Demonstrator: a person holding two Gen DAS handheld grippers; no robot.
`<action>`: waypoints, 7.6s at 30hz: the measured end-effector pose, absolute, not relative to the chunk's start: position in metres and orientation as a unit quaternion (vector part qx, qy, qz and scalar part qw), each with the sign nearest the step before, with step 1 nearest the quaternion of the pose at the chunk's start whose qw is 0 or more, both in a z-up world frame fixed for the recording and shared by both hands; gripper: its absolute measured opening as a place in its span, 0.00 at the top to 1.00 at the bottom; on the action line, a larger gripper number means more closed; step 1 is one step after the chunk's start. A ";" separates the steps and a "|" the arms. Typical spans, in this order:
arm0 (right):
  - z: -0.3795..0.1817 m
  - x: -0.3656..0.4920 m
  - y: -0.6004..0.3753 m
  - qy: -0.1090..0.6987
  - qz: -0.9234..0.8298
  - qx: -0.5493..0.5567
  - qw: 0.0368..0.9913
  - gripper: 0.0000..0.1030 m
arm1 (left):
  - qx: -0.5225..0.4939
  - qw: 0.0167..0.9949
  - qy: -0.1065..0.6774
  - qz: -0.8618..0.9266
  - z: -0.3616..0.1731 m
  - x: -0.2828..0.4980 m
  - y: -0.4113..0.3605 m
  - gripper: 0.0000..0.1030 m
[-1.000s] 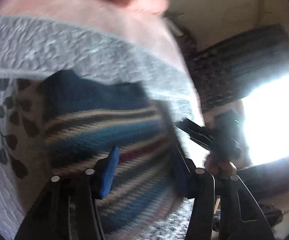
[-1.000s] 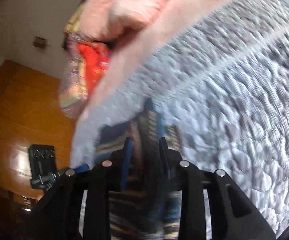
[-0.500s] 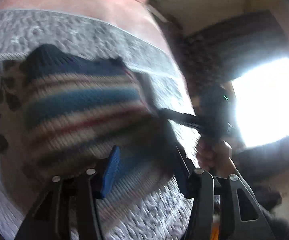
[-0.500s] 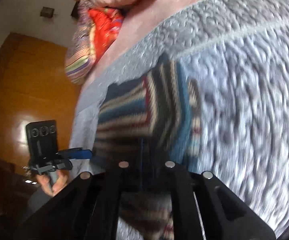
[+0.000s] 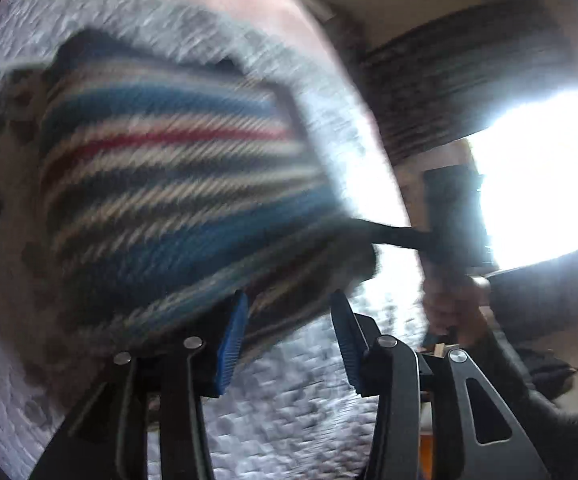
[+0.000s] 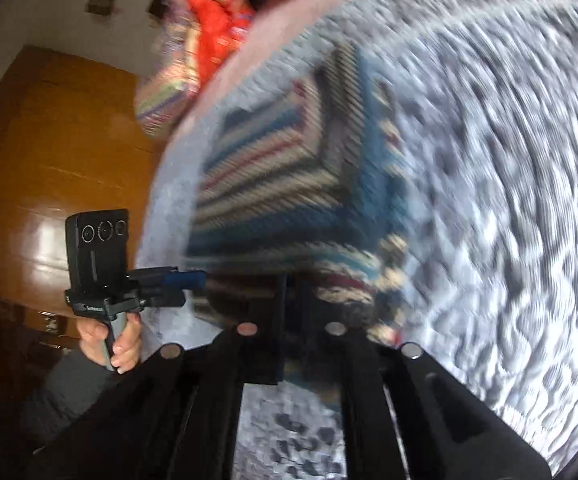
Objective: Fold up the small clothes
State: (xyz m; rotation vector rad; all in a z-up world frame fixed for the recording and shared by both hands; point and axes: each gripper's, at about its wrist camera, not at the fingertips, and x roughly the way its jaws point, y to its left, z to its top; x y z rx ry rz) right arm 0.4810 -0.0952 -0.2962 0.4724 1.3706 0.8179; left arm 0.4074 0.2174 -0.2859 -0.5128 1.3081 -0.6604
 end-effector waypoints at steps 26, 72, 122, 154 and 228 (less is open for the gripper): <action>-0.283 0.507 -0.167 0.621 0.321 0.323 0.639 0.14 | -0.389 0.724 0.539 -0.185 -0.297 0.323 0.372 0.15; -0.346 0.600 -0.053 0.648 0.385 0.310 0.579 0.47 | -0.445 0.651 0.549 -0.278 -0.365 0.416 0.277 0.28; -0.320 0.412 0.127 0.654 0.441 0.296 0.539 0.59 | -0.481 0.663 0.529 -0.222 -0.344 0.219 0.426 0.44; -0.263 0.386 0.097 0.566 0.357 0.172 0.723 0.72 | -0.510 0.663 0.485 -0.254 -0.310 0.164 0.432 0.42; 0.006 -0.010 0.014 0.424 0.174 -0.065 0.886 0.03 | -0.064 0.901 0.418 0.095 0.001 -0.089 0.290 0.11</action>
